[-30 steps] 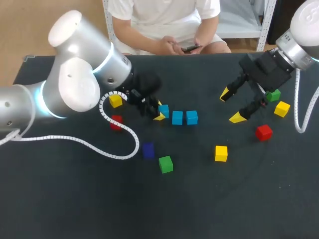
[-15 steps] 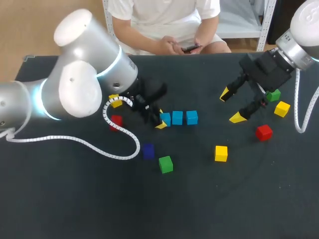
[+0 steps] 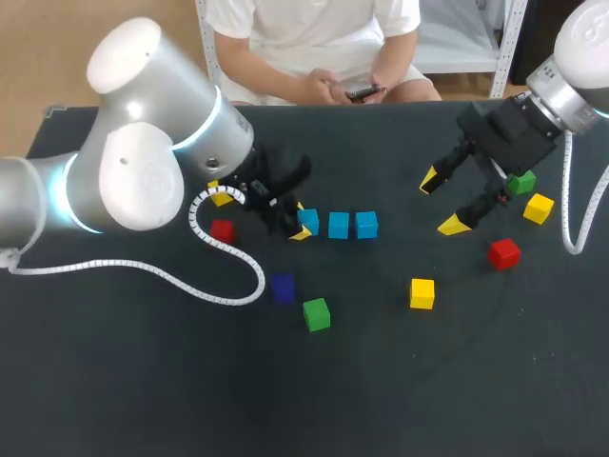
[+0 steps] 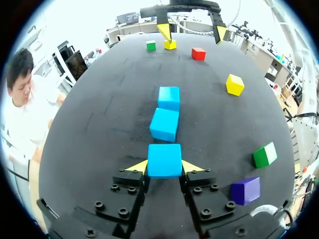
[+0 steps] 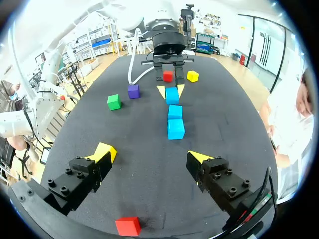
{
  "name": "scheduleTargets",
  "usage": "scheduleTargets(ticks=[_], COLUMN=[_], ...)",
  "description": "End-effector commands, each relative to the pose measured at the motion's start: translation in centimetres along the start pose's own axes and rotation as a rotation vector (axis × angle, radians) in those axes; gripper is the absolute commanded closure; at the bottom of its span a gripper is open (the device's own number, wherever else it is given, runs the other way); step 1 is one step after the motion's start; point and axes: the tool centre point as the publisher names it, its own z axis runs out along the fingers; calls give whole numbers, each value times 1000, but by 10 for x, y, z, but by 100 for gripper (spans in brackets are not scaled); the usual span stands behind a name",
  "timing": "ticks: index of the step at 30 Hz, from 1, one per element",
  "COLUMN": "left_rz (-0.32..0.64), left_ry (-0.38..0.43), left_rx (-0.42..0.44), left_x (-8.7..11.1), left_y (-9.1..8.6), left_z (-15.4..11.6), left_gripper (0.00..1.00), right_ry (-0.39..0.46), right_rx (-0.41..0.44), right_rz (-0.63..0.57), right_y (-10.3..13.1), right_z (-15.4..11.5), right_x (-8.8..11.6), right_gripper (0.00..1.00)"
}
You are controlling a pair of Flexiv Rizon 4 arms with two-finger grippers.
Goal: Place the blue cubes, place green cubes on the blue cubes, place the yellow cubes on the green cubes, then place the red cubes on the yellow cubes, and place purple cube on the red cubes.
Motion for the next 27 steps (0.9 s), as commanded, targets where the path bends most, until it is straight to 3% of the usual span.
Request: scheduleTargets(ticks=[1, 11, 27], left_rz=[5, -29, -12], left_ry=[8, 4, -6], left_rx=[14, 23, 34], left_x=[-5, 3, 3], left_y=[6, -6, 3], left_z=[4, 9, 17], left_gripper=[100, 100, 100], right_ry=[-1, -1, -1], right_rx=[0, 0, 0], right_rz=[-1, -1, -1], right_y=[0, 0, 0], right_z=[0, 0, 0], right_x=[0, 0, 0], right_gripper=[0, 0, 0])
